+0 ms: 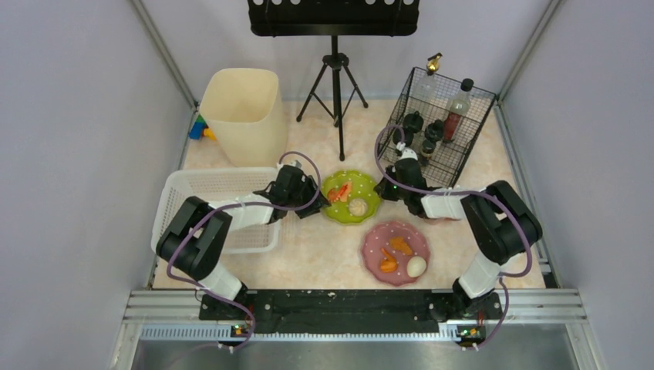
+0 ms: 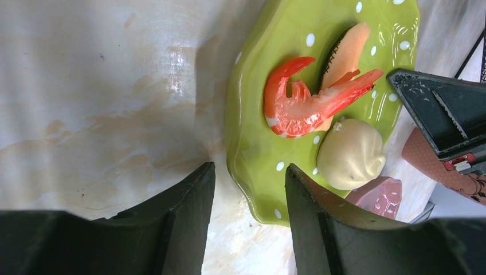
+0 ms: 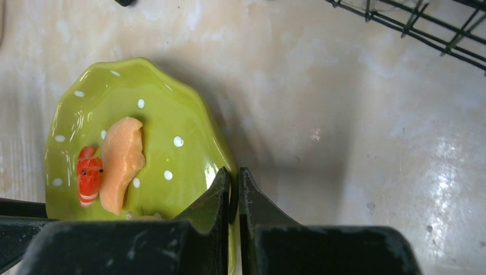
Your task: Clear the kitchen counter
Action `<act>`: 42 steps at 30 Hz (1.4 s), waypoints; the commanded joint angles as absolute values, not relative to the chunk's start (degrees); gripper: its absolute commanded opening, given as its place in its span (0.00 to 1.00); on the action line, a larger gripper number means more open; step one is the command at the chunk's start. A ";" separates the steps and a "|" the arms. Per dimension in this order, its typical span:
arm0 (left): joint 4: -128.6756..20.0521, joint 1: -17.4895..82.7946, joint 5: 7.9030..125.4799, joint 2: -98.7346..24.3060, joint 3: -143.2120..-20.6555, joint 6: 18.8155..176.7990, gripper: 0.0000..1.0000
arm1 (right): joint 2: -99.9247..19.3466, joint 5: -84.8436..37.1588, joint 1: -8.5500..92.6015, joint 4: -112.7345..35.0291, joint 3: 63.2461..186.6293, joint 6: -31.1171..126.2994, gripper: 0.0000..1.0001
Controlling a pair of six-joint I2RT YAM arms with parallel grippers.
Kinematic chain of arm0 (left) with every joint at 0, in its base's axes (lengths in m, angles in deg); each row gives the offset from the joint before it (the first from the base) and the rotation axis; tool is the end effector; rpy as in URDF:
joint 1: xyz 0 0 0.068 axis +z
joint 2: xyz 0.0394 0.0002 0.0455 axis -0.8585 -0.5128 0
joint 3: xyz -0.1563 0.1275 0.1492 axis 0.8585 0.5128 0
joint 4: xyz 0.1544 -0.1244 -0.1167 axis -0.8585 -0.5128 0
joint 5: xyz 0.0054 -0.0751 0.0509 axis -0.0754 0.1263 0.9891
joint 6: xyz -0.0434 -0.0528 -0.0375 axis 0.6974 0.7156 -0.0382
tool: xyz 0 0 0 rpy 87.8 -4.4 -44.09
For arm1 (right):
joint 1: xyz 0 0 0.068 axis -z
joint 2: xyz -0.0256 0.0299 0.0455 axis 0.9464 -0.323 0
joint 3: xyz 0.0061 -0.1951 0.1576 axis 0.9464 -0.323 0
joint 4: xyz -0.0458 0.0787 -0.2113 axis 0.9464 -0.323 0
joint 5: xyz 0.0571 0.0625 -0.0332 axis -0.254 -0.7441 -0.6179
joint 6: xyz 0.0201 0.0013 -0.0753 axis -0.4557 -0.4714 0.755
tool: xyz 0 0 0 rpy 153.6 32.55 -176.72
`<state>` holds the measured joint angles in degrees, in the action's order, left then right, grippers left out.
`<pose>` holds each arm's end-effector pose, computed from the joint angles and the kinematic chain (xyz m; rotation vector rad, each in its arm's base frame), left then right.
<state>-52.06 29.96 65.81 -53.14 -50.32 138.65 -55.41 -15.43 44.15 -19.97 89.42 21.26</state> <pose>0.2585 -0.1565 0.1277 -0.4326 2.5086 -0.8186 0.2899 0.1467 0.1254 0.1301 2.2853 0.5487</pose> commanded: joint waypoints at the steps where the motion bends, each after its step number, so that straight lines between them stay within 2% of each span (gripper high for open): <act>1: -55.64 30.34 68.62 -54.21 -47.49 137.20 0.55 | -61.14 -15.30 45.74 -23.17 86.73 21.89 0.00; 17: -54.31 30.85 69.14 -57.78 -47.13 140.37 0.53 | -60.58 -13.23 45.73 -24.41 86.39 22.40 0.00; 33: -54.42 31.02 70.74 -54.85 -45.07 140.02 0.53 | -55.38 -7.25 45.02 -27.99 84.08 22.22 0.00; 42: -52.87 31.30 70.40 -55.62 -44.35 140.44 0.53 | -60.50 -15.19 44.59 -20.34 81.25 18.41 0.00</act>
<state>-45.39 30.53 65.78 -53.36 -47.26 141.49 -54.76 -13.02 44.69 -13.31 85.03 18.35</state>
